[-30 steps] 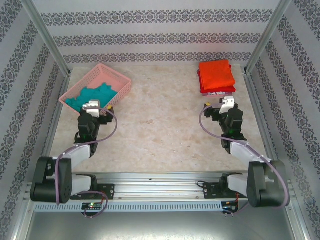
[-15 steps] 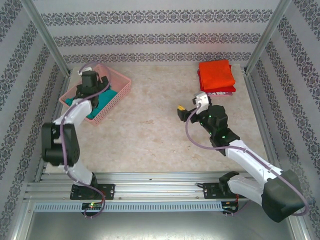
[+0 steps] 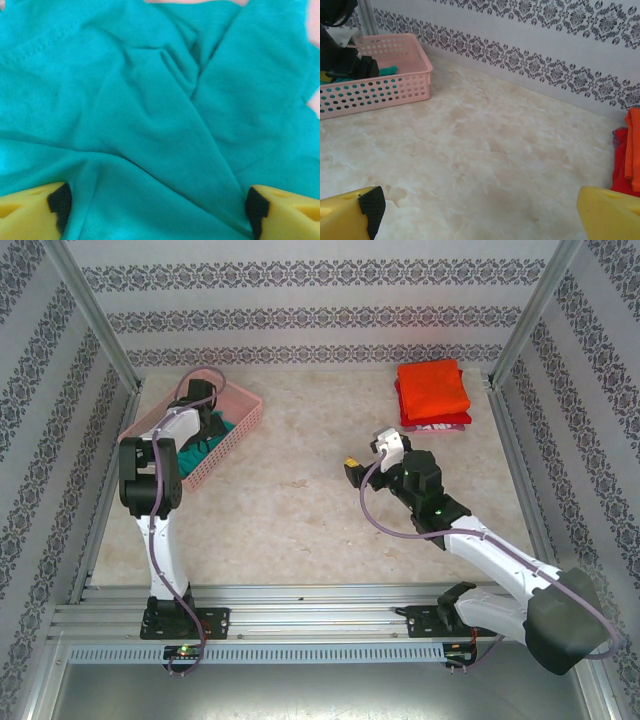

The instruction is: Fold and stack the t-shirts

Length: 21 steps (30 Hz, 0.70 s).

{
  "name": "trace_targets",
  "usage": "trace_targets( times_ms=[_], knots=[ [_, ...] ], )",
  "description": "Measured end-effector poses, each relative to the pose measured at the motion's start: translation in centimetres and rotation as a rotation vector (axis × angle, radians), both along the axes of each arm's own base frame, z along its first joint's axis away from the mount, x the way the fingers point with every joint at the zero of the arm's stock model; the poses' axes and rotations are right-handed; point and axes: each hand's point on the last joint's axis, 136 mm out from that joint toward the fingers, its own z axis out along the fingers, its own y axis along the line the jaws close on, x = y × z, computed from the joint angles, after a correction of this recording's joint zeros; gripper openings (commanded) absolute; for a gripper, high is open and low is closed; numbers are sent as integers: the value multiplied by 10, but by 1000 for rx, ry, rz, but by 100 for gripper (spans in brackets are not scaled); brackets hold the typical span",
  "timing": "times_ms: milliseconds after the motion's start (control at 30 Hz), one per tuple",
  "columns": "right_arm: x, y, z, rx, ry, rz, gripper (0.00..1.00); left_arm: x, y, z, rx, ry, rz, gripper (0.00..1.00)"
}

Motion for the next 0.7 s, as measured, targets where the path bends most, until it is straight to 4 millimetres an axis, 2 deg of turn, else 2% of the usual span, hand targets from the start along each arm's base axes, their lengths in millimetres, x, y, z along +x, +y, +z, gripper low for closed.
trace_targets(
  times_ms=[167,233,267,533,633,700],
  knots=[
    [2,0,-9,-15,24,-4,98,-1,10,-3,-21,27,72,20],
    [3,-1,-12,-20,33,-9,98,0,12,-3,-33,23,89,4],
    [4,-2,-14,-21,36,-11,98,1,14,-2,-39,19,97,0],
    [7,-9,-19,-26,53,-32,98,4,19,0,-70,4,119,0],
    [9,-11,-20,-25,59,-39,98,3,19,6,-72,-18,120,0],
    [9,-11,-23,-25,67,-40,98,-1,20,20,-71,-43,121,0]
  ],
)
